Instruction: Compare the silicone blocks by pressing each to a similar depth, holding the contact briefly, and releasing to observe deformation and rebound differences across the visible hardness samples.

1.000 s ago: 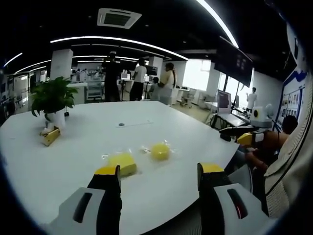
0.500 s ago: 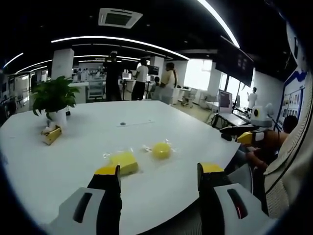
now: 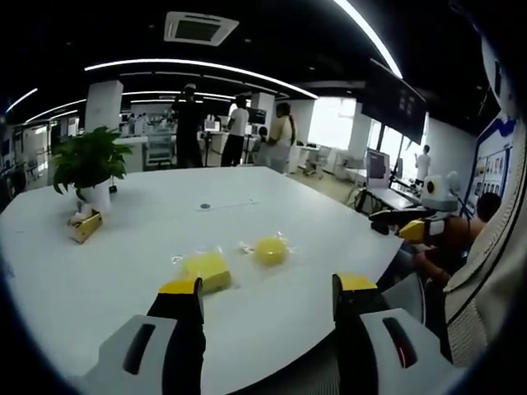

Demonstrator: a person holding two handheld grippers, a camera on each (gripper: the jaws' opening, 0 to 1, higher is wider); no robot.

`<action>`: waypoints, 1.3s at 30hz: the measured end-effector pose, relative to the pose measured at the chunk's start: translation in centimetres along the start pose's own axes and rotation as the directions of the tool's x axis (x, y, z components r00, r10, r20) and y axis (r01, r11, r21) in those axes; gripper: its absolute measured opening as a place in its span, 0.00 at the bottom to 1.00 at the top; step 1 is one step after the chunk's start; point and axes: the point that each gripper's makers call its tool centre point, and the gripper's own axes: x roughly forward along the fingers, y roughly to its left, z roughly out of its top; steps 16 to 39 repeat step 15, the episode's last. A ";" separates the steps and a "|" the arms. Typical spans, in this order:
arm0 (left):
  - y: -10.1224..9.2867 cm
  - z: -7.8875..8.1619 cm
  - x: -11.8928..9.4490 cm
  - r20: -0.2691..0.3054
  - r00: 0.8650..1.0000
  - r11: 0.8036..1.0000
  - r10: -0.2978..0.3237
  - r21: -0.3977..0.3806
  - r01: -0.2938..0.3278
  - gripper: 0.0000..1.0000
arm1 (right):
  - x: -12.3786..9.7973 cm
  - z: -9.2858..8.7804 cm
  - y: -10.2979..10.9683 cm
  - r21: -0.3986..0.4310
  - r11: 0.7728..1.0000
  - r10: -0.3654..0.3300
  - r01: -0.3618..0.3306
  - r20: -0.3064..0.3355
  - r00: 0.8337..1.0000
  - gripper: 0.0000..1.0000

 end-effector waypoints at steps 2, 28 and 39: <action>-0.1 0.0 0.1 -0.002 1.000 1.000 -0.004 -0.002 0.004 0.62 | 0.0 0.0 0.0 -0.002 1.000 -0.001 0.001 0.000 1.000 0.69; 0.0 0.2 0.0 0.006 1.000 1.000 0.004 0.003 -0.004 0.62 | 0.2 -0.2 -0.1 0.007 1.000 0.000 0.000 0.004 1.000 0.69; 0.0 0.2 0.0 0.006 1.000 1.000 0.004 0.003 -0.004 0.62 | 0.2 -0.2 -0.1 0.007 1.000 0.000 0.000 0.004 1.000 0.69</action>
